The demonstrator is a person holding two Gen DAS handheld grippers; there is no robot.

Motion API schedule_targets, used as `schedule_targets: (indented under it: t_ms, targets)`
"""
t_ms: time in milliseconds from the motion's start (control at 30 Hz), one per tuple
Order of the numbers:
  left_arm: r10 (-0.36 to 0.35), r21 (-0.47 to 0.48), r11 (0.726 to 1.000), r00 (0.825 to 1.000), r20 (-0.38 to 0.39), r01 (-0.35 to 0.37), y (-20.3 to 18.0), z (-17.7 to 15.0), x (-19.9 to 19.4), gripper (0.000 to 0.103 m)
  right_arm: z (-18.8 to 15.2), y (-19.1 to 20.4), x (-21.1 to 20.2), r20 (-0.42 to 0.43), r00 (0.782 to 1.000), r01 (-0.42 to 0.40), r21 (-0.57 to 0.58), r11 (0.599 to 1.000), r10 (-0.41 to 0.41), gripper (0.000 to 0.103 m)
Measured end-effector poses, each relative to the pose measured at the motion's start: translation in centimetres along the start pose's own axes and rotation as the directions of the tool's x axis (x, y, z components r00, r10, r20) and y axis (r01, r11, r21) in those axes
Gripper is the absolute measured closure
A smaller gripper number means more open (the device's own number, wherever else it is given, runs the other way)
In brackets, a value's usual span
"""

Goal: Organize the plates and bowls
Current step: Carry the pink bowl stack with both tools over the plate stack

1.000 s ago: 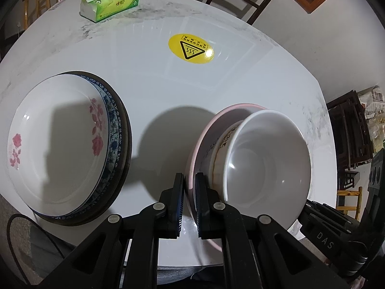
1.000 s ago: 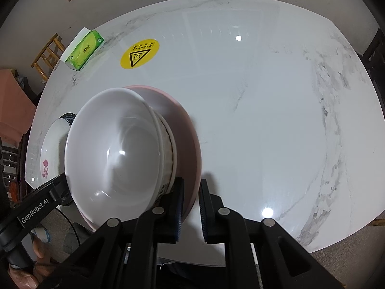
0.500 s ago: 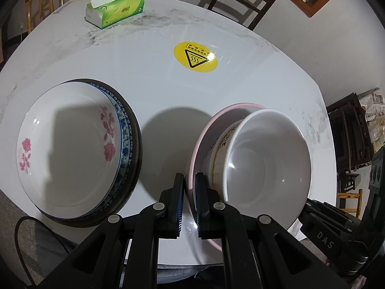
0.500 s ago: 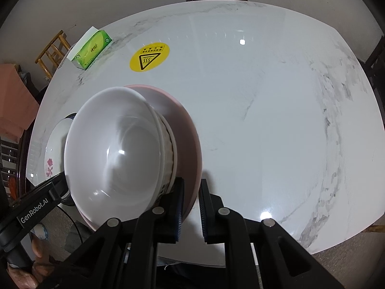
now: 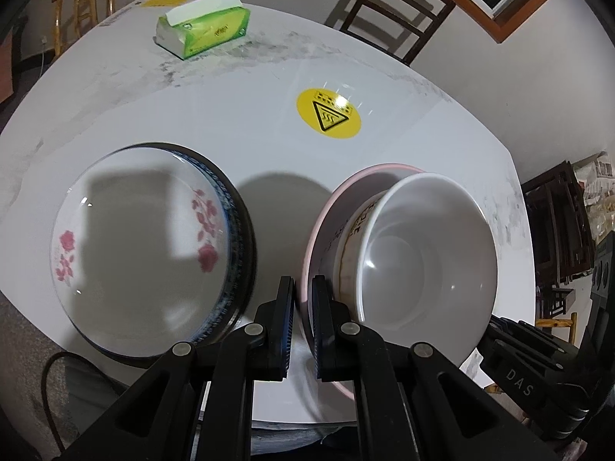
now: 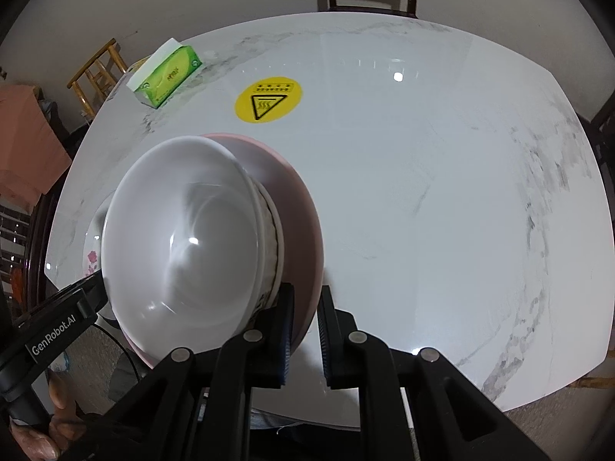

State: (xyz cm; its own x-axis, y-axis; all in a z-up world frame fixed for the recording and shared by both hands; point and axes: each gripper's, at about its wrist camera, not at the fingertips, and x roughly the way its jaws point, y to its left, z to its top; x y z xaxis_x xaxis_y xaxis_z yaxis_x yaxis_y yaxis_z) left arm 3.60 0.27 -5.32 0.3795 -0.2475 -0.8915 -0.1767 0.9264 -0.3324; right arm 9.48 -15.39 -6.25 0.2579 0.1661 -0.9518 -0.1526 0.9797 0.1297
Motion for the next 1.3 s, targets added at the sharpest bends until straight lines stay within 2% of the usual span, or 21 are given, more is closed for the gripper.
schedule_targets:
  t_ms: [600,1300]
  targets:
    - [0.056,-0.060,0.997,0.997,0.053,-0.053,5.1,2.0,-3.8,0.098,2.4,6.8,-0.5,0.007,0.999,-0.041,-0.109,0.993,0.042,0.091]
    - [0.134,-0.176,0.977,0.988,0.079,-0.119,12.9,2.1,-6.4,0.099,3.3,15.6,1.9,-0.043,0.997,-0.079,-0.229,0.970,0.071,0.091]
